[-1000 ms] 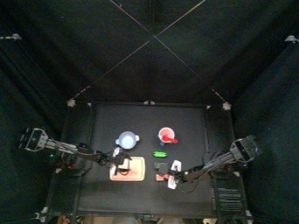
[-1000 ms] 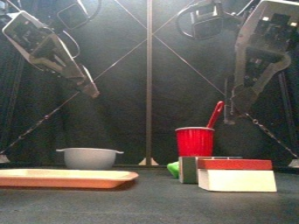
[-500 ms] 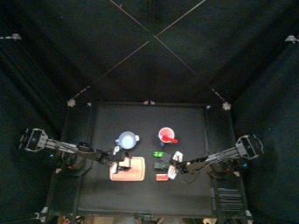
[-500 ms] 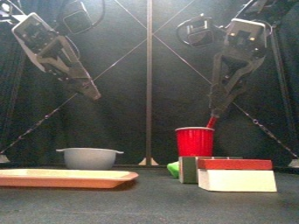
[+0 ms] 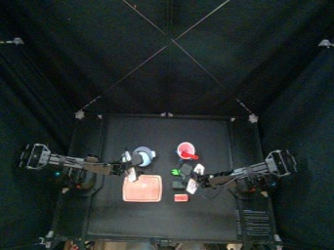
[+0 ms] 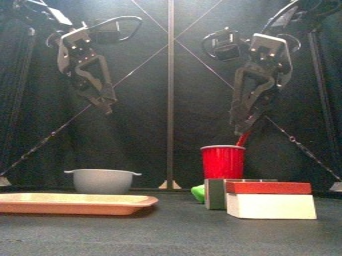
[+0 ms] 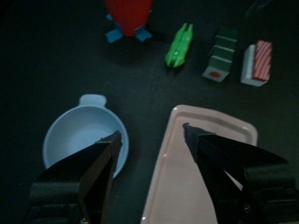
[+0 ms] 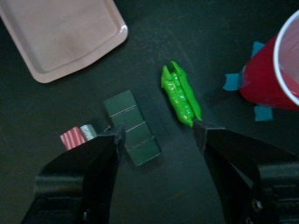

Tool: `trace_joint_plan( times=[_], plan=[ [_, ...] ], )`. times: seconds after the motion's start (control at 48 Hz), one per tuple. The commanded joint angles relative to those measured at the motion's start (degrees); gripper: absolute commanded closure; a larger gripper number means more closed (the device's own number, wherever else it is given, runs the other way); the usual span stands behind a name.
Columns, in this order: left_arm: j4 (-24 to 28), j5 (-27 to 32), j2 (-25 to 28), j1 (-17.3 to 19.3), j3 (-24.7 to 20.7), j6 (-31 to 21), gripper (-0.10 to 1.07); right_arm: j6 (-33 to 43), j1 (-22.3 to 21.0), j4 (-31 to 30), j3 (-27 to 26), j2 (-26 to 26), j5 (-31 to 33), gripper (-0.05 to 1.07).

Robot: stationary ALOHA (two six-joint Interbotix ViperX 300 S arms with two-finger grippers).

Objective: Grab peas

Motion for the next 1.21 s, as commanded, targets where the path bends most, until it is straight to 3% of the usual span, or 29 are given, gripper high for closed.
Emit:
trace_joint_plan(
  times=[0.0, 0.167, 0.583, 0.917, 1.188],
  plan=[
    [0.00, 0.79, -1.05, -0.26, -2.02, 1.49, 0.04, -0.09, -1.32, -1.76, 0.09, -1.41, -0.35, 0.09],
    [0.00, -3.87, -4.22, 0.97, -0.44, 1.93, 0.04, -0.09, -2.11, -2.99, -0.18, 1.23, -0.35, 0.09],
    [0.09, -29.18, -10.55, 9.14, 11.34, 2.29, 0.04, 0.00, -5.19, -5.19, -0.62, 6.59, -2.99, 0.09],
    [1.14, -38.06, -12.74, 10.02, 16.96, 3.43, 0.04, -0.09, -6.50, -5.62, -1.67, 11.69, -4.92, 0.09],
    [0.88, -39.73, -13.97, 10.02, 19.16, 3.43, 0.04, -0.09, -7.29, -6.42, -1.67, 14.94, -6.06, 0.09]
  ],
)
